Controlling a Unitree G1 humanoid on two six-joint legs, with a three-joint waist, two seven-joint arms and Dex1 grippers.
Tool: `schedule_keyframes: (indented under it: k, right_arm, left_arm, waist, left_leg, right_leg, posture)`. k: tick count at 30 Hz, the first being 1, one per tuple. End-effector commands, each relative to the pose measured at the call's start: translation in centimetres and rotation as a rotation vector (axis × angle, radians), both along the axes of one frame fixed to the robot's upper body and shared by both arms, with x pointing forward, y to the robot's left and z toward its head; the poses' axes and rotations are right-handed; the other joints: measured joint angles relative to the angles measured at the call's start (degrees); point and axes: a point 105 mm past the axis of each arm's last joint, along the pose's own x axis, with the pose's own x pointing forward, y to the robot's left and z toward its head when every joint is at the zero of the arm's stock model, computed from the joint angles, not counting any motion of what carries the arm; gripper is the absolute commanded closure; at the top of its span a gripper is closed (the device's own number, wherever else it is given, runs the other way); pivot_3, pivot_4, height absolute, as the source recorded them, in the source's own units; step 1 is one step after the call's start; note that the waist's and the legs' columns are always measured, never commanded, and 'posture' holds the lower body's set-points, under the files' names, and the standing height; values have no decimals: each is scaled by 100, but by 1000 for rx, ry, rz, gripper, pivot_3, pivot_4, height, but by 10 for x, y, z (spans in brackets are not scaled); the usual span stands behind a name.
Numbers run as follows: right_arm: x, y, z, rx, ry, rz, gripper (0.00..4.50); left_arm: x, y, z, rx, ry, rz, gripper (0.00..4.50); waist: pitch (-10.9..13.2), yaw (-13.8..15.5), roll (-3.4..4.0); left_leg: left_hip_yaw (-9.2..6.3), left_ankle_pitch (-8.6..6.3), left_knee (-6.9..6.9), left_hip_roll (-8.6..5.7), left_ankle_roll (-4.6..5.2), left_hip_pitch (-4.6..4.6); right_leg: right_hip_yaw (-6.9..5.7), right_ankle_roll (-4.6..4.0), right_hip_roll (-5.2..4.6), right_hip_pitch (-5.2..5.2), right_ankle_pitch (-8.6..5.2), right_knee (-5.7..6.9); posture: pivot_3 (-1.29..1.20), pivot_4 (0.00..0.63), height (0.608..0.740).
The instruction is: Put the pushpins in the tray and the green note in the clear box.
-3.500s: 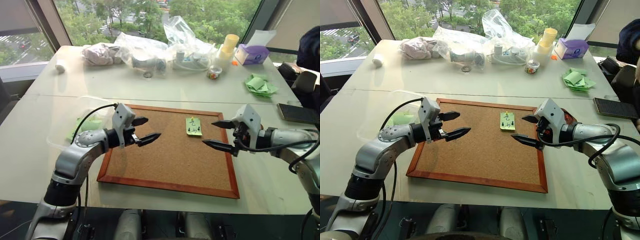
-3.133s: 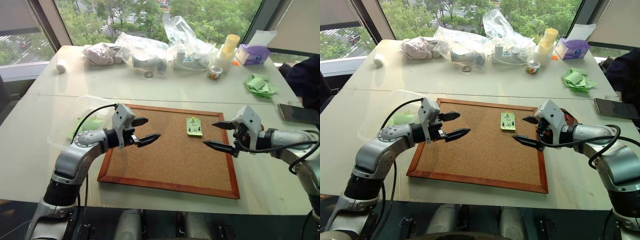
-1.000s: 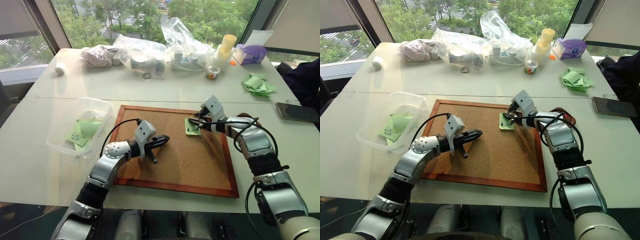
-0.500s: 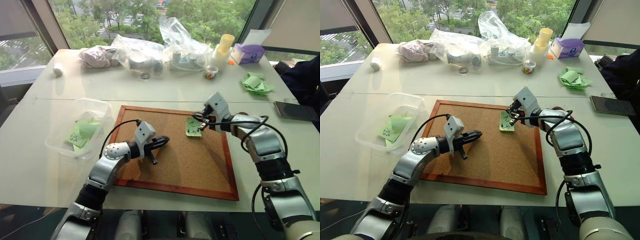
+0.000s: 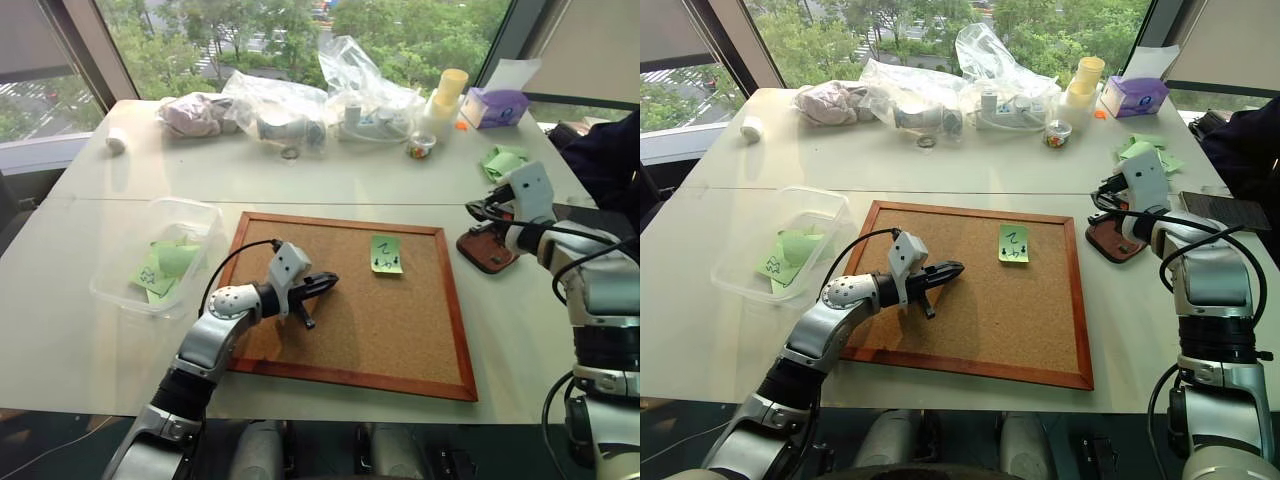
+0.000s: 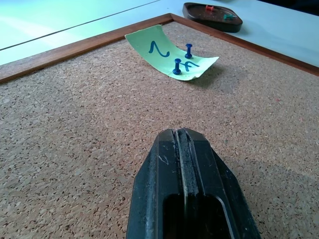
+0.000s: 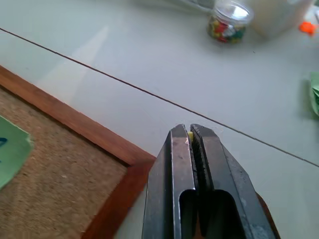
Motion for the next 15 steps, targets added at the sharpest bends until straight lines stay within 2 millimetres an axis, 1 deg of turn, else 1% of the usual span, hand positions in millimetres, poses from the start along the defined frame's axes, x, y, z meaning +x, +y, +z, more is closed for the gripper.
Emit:
schedule_keyframes:
  k: [1, 3, 8, 12, 13, 15]
  right_arm:
    - [-2, -24, 0, -3, -16, -79, 4471]
    - [-3, -30, -10, 1, 9, -101, 4471]
    - [-6, -36, -36, 15, 72, -124, 4471]
    - [-7, -39, -45, 29, 91, -133, 4471]
    - [-7, -39, -46, 35, 91, -133, 4219]
    - [-7, -38, -45, 39, 88, -130, 3558]
  left_arm:
    - [-2, 6, -21, 45, 76, 26, 4500]
    - [-2, 6, -21, 45, 74, 27, 4500]
    - [-2, 7, -22, 48, 72, 32, 4500]
    - [-2, 8, -22, 50, 74, 35, 4500]
    - [-2, 8, -23, 51, 75, 36, 4500]
    - [-3, 9, -24, 53, 77, 36, 4500]
  waist:
    - [-3, -2, 5]
    - [-3, -1, 5]
    - [-7, -2, 11]
    - [-8, -4, 13]
    - [-8, -5, 13]
    - [-8, -6, 13]
  left_leg:
    - [0, 0, 0, 0, 0, 1]
    - [0, 0, 0, 0, 0, 1]
    - [0, 0, 0, 0, 0, 2]
    - [0, 0, -1, 0, 0, 6]
    - [-1, 0, -1, 1, 0, 7]
    - [-1, 0, -1, 1, 0, 9]
  right_leg:
    - [0, 0, 0, 1, 0, 0]
    - [1, 0, 0, 2, 0, 0]
    - [2, 0, 0, 2, 0, 0]
    - [2, 0, 0, 6, 0, 0]
    - [2, 0, 0, 7, 0, 0]
    - [3, 0, 0, 9, 0, 0]
  posture:
    - [0, 150, 740]
    - [0, 150, 740]
    - [0, 150, 740]
    - [0, 150, 740]
    - [0, 150, 740]
    - [0, 150, 740]
